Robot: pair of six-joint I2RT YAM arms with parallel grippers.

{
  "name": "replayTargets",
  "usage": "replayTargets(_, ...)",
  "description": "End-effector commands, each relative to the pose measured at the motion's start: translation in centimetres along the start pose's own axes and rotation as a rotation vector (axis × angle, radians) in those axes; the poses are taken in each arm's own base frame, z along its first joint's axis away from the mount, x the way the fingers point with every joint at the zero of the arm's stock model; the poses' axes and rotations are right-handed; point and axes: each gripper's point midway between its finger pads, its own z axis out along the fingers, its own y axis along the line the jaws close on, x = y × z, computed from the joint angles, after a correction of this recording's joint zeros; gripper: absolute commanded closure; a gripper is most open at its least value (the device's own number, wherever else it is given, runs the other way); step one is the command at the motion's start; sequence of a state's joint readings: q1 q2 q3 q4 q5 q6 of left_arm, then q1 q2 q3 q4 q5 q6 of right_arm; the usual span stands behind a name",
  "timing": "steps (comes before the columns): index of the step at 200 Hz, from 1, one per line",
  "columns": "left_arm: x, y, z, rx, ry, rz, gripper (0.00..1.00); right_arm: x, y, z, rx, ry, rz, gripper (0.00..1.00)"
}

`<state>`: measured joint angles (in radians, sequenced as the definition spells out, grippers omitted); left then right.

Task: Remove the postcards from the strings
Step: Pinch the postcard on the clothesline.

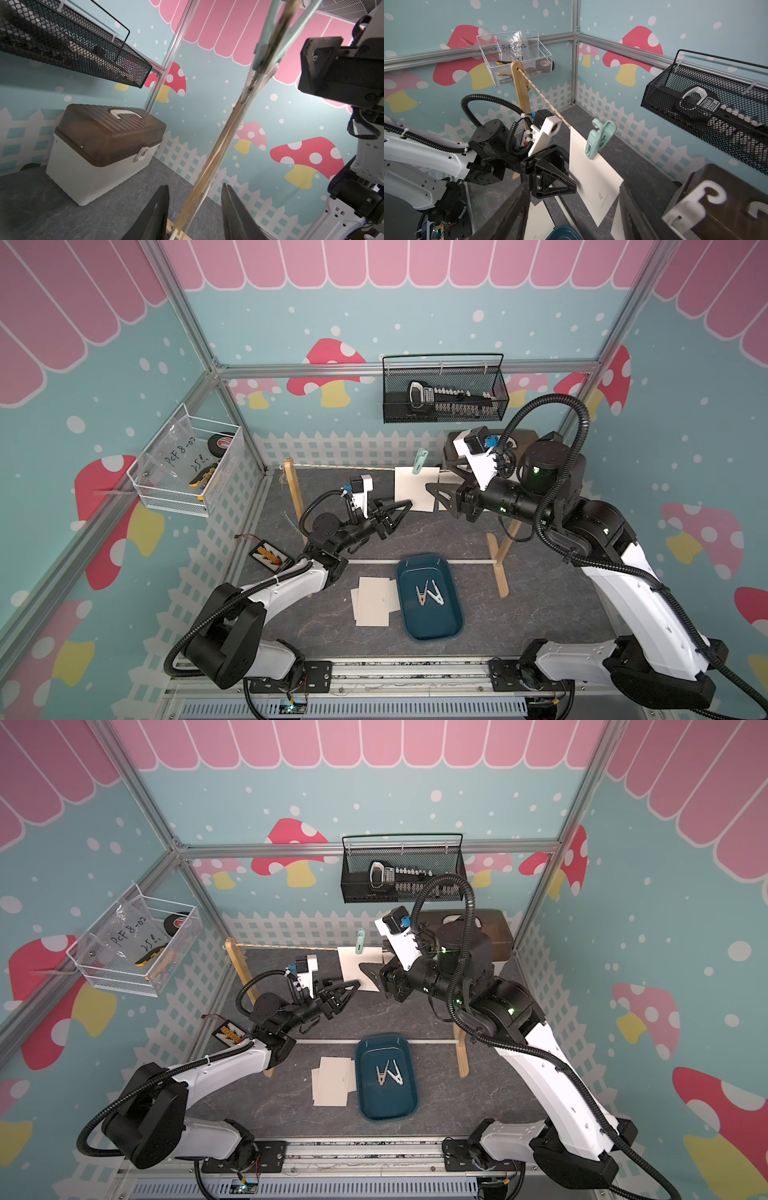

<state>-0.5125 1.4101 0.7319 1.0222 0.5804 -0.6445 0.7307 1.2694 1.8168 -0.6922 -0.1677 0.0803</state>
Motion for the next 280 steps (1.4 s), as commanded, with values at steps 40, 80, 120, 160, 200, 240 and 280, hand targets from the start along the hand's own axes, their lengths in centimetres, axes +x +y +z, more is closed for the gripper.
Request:
replayTargets(40, -0.3, -0.7, -0.1, 0.033, -0.009, 0.017, 0.79, -1.2, -1.2, 1.3, 0.019, -0.013, 0.004, 0.33)
replayTargets(80, -0.4, -1.0, 0.3, 0.05, 0.007, 0.04, 0.82, -1.5, -2.4, 2.1, 0.052, -0.011, 0.03, 0.34)
replayTargets(120, -0.4, -1.0, 0.5, 0.051, 0.019, 0.027, 0.85, -1.7, -3.3, 2.7, 0.068, -0.01, 0.053, 0.34)
replayTargets(160, -0.5, -1.1, 0.9, 0.068, 0.027, 0.017, 0.92, -2.0, -3.7, 2.8, 0.074, -0.016, 0.061, 0.34)
replayTargets(200, -0.9, -1.8, 0.9, 0.112, 0.009, 0.041, 0.96, -2.1, -3.7, 3.1, 0.06, -0.016, 0.051, 0.34)
replayTargets(240, -0.9, -2.4, 0.8, 0.168, 0.004, 0.06, 0.99, -2.4, -3.7, 3.5, 0.036, -0.019, 0.047, 0.33)
replayTargets(280, -1.2, -2.9, 0.8, 0.223, 0.013, 0.068, 1.0, -2.7, -3.8, 3.7, 0.031, -0.019, 0.05, 0.33)
